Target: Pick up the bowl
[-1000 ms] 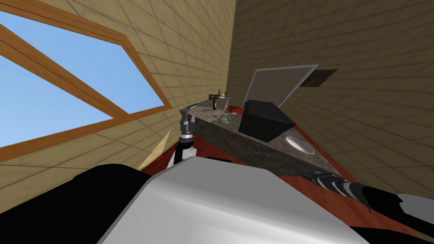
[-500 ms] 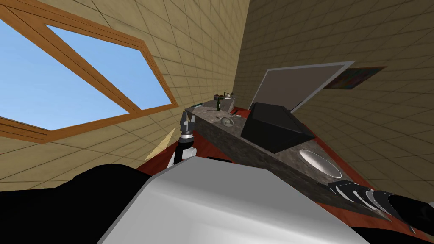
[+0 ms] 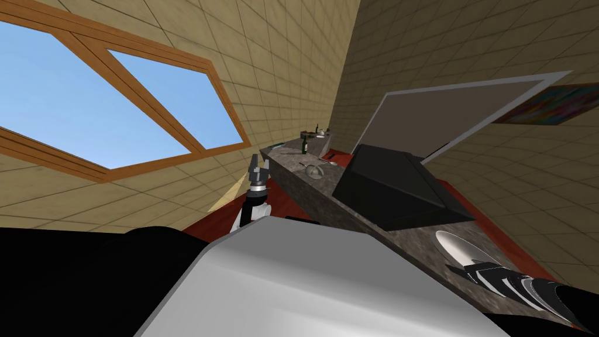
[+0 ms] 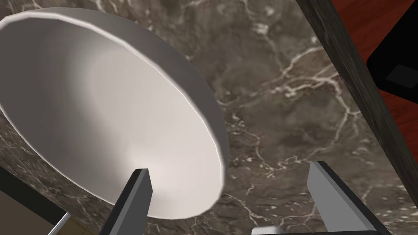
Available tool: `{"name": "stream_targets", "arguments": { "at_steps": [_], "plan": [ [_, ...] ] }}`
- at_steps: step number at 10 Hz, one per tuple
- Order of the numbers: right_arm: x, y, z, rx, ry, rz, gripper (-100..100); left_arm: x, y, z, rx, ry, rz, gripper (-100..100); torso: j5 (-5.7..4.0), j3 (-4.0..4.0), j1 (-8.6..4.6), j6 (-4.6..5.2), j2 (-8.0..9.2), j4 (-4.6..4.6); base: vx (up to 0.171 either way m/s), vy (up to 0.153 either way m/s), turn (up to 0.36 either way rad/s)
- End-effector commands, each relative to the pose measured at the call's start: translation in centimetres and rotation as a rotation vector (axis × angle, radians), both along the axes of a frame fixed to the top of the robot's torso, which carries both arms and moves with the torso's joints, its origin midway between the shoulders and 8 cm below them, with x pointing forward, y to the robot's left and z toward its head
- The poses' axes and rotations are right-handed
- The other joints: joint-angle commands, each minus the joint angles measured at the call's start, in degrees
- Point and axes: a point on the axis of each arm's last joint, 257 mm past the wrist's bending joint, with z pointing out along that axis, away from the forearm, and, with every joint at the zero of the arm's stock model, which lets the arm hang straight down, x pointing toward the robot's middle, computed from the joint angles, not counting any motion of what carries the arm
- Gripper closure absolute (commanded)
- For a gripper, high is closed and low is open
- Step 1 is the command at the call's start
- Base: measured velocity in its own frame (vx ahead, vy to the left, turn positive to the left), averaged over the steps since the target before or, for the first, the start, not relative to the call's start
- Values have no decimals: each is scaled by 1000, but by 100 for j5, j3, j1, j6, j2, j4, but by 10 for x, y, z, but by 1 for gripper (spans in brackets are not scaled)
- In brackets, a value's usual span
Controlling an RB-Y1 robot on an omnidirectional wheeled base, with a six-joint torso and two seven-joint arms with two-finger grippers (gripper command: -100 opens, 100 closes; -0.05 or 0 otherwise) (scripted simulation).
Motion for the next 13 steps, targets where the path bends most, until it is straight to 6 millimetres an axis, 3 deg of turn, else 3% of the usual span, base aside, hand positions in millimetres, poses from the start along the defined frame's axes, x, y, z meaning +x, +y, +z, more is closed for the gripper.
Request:
{"name": "stream_targets", "arguments": {
  "at_steps": [1, 2, 4, 5, 6, 10, 11, 12, 13],
  "plan": [
    [0, 0, 0, 0, 0, 0, 0, 0, 0, 0, 0, 0, 0, 0, 0, 0, 0, 0, 0, 0, 0, 0, 0],
    [-9, 0, -9, 0, -3, -10, -100, 0, 0, 0, 0, 0, 0, 0, 6, 12, 16, 1, 18, 6, -13, -16, 46],
    [-19, 2, -21, 1, -6, -23, -100, 0, 0, 0, 0, 0, 0, 0, 5, 22, 13, 2, 35, 10, -19, -23, 68],
    [-13, 1, -18, 3, -5, -17, -100, 0, 0, 0, 0, 0, 0, 0, 5, 23, 12, 1, 36, 10, -8, -10, 16],
    [-13, 1, -18, 2, -5, -18, 100, 0, 0, 0, 0, 0, 0, 0, 7, 22, 17, 2, 33, 10, 0, 0, 0],
    [-13, 0, -18, -1, -5, -17, 100, 0, 0, 0, 0, 0, 0, 0, 2, 20, 24, 4, 31, 9, 0, 0, 0],
    [-13, 0, -18, -1, -4, -17, 0, 0, 0, 0, 0, 0, 0, 0, 2, 20, 24, 4, 31, 10, 0, 0, 0],
    [-17, 1, -18, 1, -5, -21, 100, 0, 0, 0, 0, 0, 0, 0, 2, 20, 25, 4, 31, 10, 5, 5, -14],
    [-9, 0, -9, 0, -3, -10, 100, 0, 0, 0, 0, 0, 0, 0, 0, 21, 26, 10, 32, 9, 16, 20, -57]
  ]
}}
